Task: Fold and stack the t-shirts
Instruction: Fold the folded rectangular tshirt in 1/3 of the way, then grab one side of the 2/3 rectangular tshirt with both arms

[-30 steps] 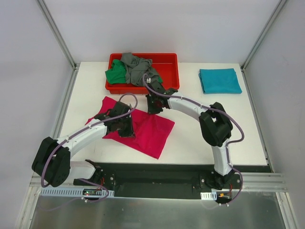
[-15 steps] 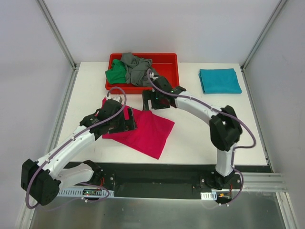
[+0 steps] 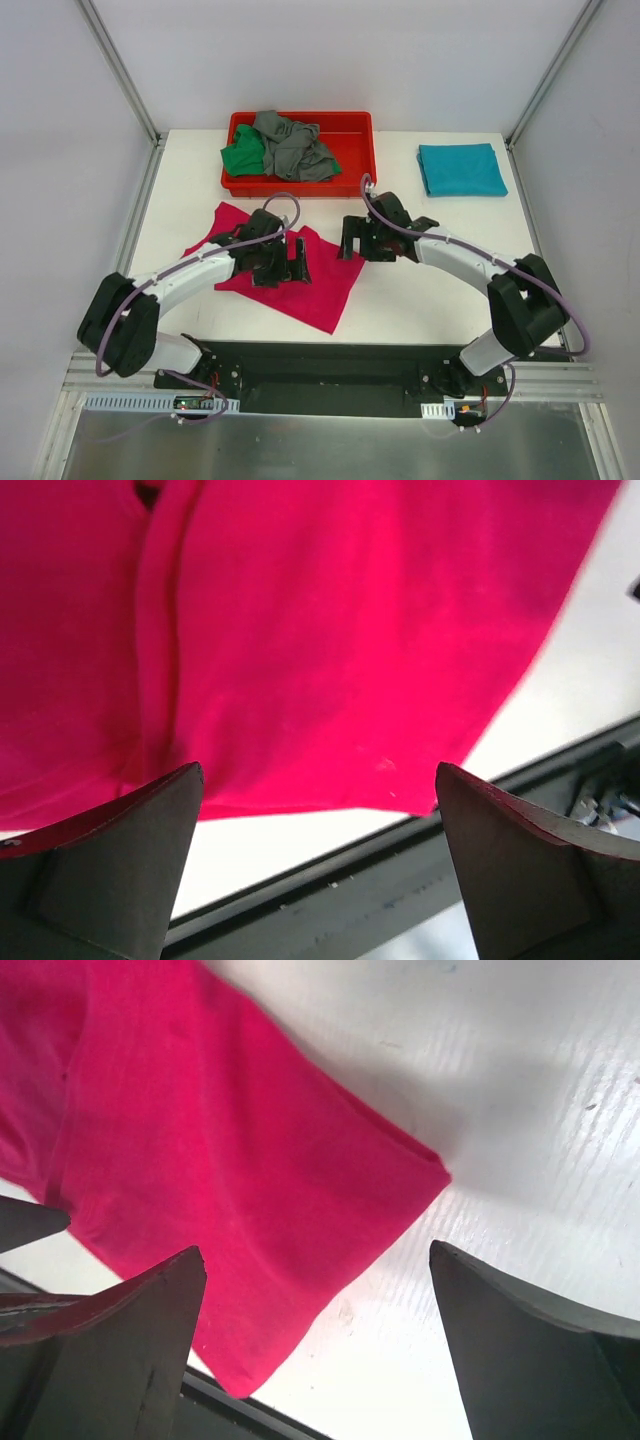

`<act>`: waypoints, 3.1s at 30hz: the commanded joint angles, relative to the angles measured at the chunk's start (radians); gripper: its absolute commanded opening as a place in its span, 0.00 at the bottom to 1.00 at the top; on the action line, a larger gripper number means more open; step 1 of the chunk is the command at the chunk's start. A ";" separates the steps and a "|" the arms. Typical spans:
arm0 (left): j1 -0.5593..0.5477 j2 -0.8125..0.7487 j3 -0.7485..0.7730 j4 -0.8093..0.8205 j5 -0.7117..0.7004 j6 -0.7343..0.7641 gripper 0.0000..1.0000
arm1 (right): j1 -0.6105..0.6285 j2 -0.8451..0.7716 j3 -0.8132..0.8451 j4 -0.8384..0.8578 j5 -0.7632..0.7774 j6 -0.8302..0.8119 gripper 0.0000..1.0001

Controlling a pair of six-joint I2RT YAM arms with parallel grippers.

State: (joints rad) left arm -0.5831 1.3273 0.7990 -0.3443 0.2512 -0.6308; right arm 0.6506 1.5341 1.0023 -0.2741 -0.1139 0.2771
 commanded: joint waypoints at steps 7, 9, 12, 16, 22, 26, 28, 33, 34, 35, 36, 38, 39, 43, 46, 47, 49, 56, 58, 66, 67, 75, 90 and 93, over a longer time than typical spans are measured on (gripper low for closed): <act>0.022 0.124 -0.035 -0.005 -0.127 -0.006 0.99 | -0.060 0.126 0.033 0.007 0.068 0.083 0.99; 0.022 0.116 -0.040 -0.038 -0.165 -0.010 0.99 | -0.074 0.141 0.030 0.009 0.071 0.091 0.92; 0.020 0.099 0.003 -0.071 -0.147 -0.015 0.99 | -0.081 0.165 0.030 0.022 0.060 0.099 0.87; -0.061 0.047 0.075 -0.074 -0.139 0.026 0.99 | -0.083 0.201 0.050 0.038 0.002 0.112 0.78; -0.230 0.018 0.143 -0.084 -0.136 0.089 0.98 | -0.083 0.169 -0.017 0.088 -0.033 0.163 0.69; -0.293 0.074 0.141 -0.082 -0.098 0.079 0.90 | -0.083 0.153 -0.050 0.095 -0.032 0.163 0.58; -0.316 0.134 0.160 -0.082 -0.043 0.063 0.82 | -0.083 0.158 -0.067 0.099 -0.038 0.171 0.55; -0.415 0.252 0.207 -0.081 -0.049 0.036 0.66 | -0.083 0.161 -0.100 0.115 -0.053 0.175 0.47; -0.429 0.268 0.213 -0.081 -0.046 0.033 0.63 | -0.083 0.158 -0.106 0.118 -0.052 0.178 0.45; -0.440 0.280 0.218 -0.082 -0.046 0.033 0.60 | -0.085 0.156 -0.110 0.119 -0.050 0.177 0.45; -0.448 0.294 0.220 -0.081 -0.047 0.025 0.58 | -0.086 0.156 -0.113 0.122 -0.049 0.177 0.43; -0.455 0.326 0.230 -0.081 -0.032 0.022 0.50 | -0.091 0.159 -0.116 0.128 -0.050 0.178 0.38; -0.461 0.345 0.236 -0.082 -0.029 0.022 0.47 | -0.091 0.162 -0.114 0.130 -0.056 0.178 0.35; -0.475 0.372 0.226 -0.081 -0.012 0.011 0.39 | -0.094 0.173 -0.110 0.131 -0.063 0.174 0.29; -0.477 0.375 0.209 -0.084 -0.026 -0.003 0.38 | -0.097 0.175 -0.111 0.134 -0.067 0.172 0.26; -0.477 0.380 0.206 -0.084 -0.029 -0.003 0.37 | -0.097 0.175 -0.111 0.136 -0.070 0.172 0.26; -0.478 0.394 0.209 -0.087 -0.035 -0.009 0.36 | -0.097 0.170 -0.114 0.139 -0.081 0.169 0.25; -0.478 0.444 0.238 -0.122 -0.143 -0.043 0.31 | -0.098 0.147 -0.125 0.141 -0.105 0.159 0.25; -0.480 0.452 0.240 -0.140 -0.185 -0.049 0.29 | -0.098 0.146 -0.126 0.141 -0.115 0.155 0.25; -0.512 0.504 0.241 -0.200 -0.274 -0.040 0.29 | -0.097 0.143 -0.134 0.156 -0.139 0.155 0.24; -0.520 0.513 0.241 -0.205 -0.283 -0.047 0.29 | -0.098 0.143 -0.136 0.159 -0.144 0.155 0.23; -0.551 0.555 0.246 -0.266 -0.357 -0.093 0.00 | -0.098 0.126 -0.145 0.176 -0.173 0.149 0.19; -0.664 0.389 0.348 -0.213 -0.265 0.005 0.00 | -0.132 -0.035 -0.180 0.132 -0.112 0.097 0.01; -0.684 0.380 0.377 -0.203 -0.230 0.006 0.00 | -0.172 -0.097 -0.191 0.069 -0.073 0.061 0.00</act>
State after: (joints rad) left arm -1.2388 1.7630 1.1179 -0.5564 -0.0578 -0.6598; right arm 0.5293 1.5356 0.8204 -0.1234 -0.2600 0.3958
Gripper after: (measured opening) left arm 0.009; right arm 0.025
